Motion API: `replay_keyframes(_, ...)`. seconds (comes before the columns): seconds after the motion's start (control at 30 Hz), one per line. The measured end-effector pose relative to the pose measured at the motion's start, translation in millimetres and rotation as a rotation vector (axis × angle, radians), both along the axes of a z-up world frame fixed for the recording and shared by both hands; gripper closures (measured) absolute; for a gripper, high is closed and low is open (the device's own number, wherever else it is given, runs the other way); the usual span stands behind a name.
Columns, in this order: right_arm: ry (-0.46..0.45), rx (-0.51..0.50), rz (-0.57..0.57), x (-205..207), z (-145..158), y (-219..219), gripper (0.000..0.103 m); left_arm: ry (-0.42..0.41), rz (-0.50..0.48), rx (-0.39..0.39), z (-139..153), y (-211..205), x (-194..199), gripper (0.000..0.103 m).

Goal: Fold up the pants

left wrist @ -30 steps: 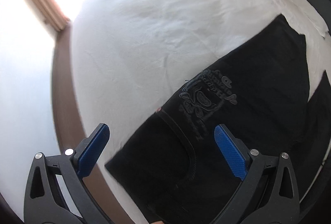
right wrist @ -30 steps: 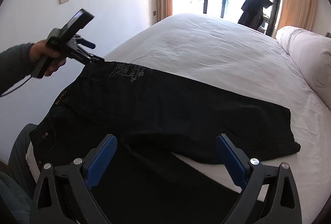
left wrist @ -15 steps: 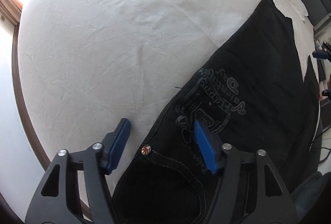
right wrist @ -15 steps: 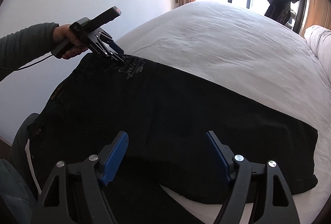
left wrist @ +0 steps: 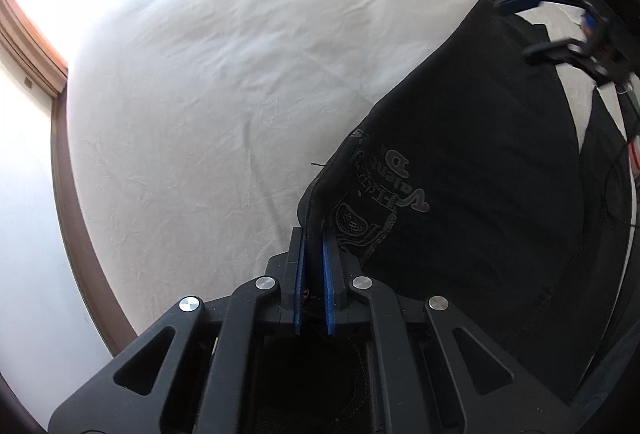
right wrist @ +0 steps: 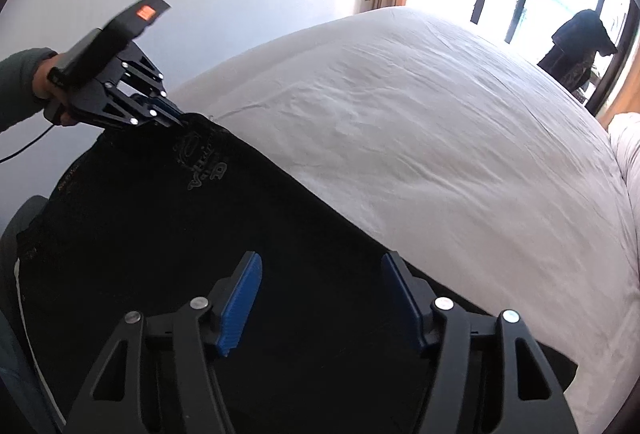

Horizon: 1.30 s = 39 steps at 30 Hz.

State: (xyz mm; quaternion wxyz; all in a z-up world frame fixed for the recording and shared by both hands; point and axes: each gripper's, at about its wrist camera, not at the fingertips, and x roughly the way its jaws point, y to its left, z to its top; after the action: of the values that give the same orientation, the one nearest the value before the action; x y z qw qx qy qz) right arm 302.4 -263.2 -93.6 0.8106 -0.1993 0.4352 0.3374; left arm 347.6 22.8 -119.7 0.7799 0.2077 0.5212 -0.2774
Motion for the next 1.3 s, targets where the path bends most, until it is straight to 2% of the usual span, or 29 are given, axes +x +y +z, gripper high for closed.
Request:
replay_keyframes(0.2,0.052,-0.092,0.07,34.5,-22.7,20.8,0.049,-0.135,-0.034,0.009,22.8,3.1,-34.1,0.097)
replay_keyframes(0.3,0.071,-0.129,0.11,40.9,-31.0,29.3,0.05,-0.15,-0.039,-0.005,28.3,4.3,-43.1,0.097)
replay_keyframes(0.4,0.075,-0.124,0.15,40.7,-30.4,41.0,0.05,-0.157,-0.041,-0.016,31.6,5.2,-46.3,0.097)
replay_keyframes(0.47,0.071,-0.125,0.185,36.5,-29.6,49.0,0.054,-0.158,-0.04,-0.026,32.9,5.0,-46.6,0.097)
replay_keyframes(0.57,0.083,-0.182,0.221,35.6,-38.9,61.3,0.068,-0.158,-0.04,-0.034,36.8,6.3,-51.6,0.097)
replay_keyframes(0.63,0.093,-0.202,0.217,41.1,-44.5,67.7,0.074,-0.158,-0.043,-0.035,36.5,5.0,-53.4,0.097)
replay_keyframes(0.7,0.105,-0.194,0.207,44.4,-44.4,67.8,0.076,-0.159,-0.045,-0.033,36.6,4.5,-55.7,0.097)
replay_keyframes(0.83,0.117,-0.202,0.212,41.3,-42.0,67.2,0.09,-0.163,-0.04,-0.039,37.3,2.4,-56.0,0.097)
replay_keyframes(0.93,0.115,-0.206,0.207,39.1,-39.8,67.1,0.094,-0.168,-0.039,-0.047,38.6,-0.5,-56.7,0.097)
replay_keyframes(1.13,0.083,-0.194,0.182,30.7,-33.1,67.9,0.097,-0.183,-0.04,-0.05,47.1,-1.0,-68.9,0.097)
replay_keyframes(1.3,0.033,-0.171,0.148,7.2,-20.2,63.1,0.098,-0.2,-0.031,-0.071,59.4,-0.6,-88.7,0.097)
